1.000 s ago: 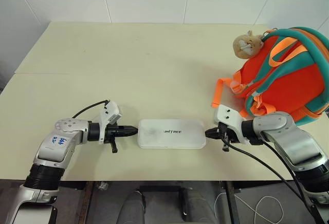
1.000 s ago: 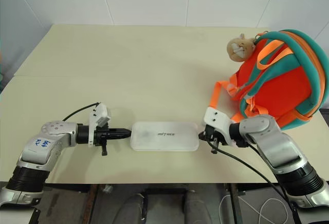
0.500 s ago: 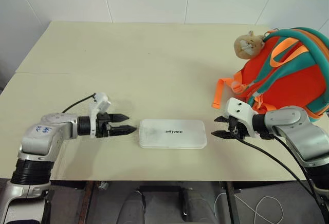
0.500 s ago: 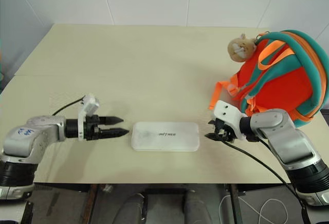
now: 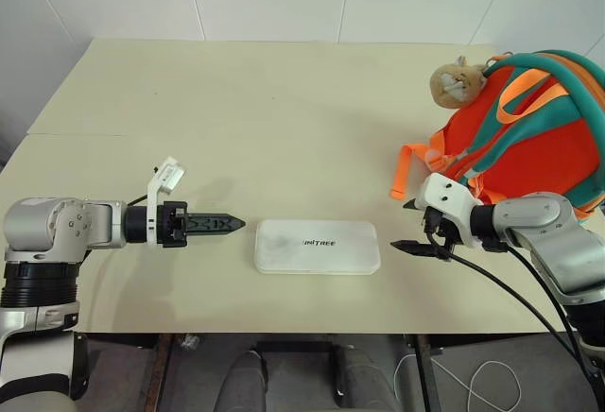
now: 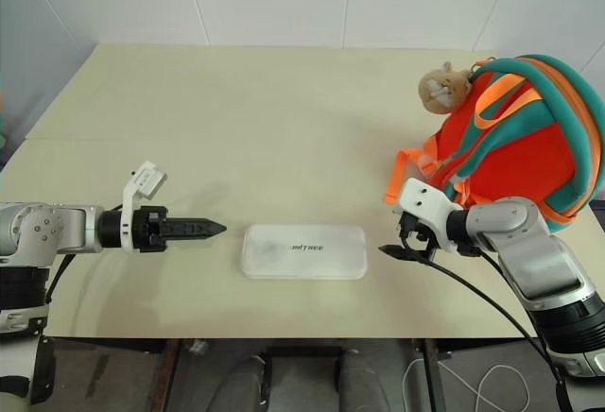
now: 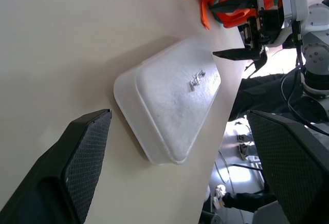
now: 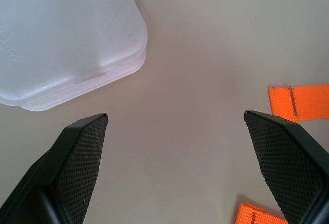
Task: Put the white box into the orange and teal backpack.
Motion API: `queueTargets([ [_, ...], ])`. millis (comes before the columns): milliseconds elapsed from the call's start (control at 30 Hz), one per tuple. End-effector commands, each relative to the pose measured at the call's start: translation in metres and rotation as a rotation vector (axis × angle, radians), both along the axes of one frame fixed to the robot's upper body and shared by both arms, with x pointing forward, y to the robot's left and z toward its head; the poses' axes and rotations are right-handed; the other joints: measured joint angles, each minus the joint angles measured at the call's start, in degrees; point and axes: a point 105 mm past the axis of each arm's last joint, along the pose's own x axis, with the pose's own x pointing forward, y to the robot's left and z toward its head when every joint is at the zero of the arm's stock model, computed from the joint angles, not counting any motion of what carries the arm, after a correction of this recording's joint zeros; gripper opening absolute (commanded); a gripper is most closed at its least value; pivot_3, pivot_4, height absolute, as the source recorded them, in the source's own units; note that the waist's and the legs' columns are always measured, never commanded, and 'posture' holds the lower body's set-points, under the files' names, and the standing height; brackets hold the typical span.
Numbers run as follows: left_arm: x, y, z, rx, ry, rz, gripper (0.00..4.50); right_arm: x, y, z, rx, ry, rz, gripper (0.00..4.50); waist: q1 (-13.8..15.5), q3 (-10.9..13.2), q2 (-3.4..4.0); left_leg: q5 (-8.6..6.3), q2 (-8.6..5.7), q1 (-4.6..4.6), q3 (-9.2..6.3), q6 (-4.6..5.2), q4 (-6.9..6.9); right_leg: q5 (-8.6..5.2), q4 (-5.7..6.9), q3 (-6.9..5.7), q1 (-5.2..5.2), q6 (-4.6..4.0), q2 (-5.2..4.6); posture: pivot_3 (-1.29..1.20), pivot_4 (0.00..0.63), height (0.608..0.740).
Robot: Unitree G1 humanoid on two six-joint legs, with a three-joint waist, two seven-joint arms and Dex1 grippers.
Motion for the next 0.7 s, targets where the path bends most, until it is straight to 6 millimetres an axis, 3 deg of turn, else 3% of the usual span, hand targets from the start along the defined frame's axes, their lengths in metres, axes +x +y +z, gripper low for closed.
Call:
queueTargets([
  [33, 0.004, -0.002, 0.007, -0.073, 0.037, 0.002, 4.5, 0.0, 0.002, 0.007, 0.01, -0.042, 0.003, 4.48, 0.04, 0.0, 0.0, 0.0, 0.0, 0.01, 0.0, 0.0, -0.01, 0.0, 0.01, 0.0, 0.0, 0.01, 0.0, 0.0, 0.15, 0.74],
  [100, 0.0, -0.007, 0.0, -0.055, 0.087, -0.022, 4.5, -0.001, 0.002, 0.006, 0.013, -0.044, 0.001, 4.48, 0.0, 0.0, 0.0, 0.0, 0.0, 0.0, -0.01, 0.0, -0.01, 0.0, 0.01, -0.01, -0.01, 0.01, 0.01, 0.0, 0.15, 0.74],
  [233, -0.001, -0.005, -0.034, 0.103, 0.199, -0.008, 4.5, -0.001, 0.004, 0.005, 0.018, -0.045, 0.001, 4.48, -0.03, 0.0, 0.0, -0.02, -0.01, 0.01, 0.0, -0.02, -0.01, 0.01, 0.0, 0.0, 0.0, 0.06, -0.01, 0.0, 0.15, 0.74],
  [700, 0.008, -0.041, -0.031, -0.021, 0.228, -0.092, 4.5, 0.001, 0.009, 0.003, 0.037, -0.048, 0.003, 4.48, 0.19, 0.0, 0.0, -0.02, -0.07, 0.0, -0.03, -0.02, 0.06, -0.03, 0.0, -0.02, 0.07, -0.01, -0.07, 0.0, 0.15, 0.74],
])
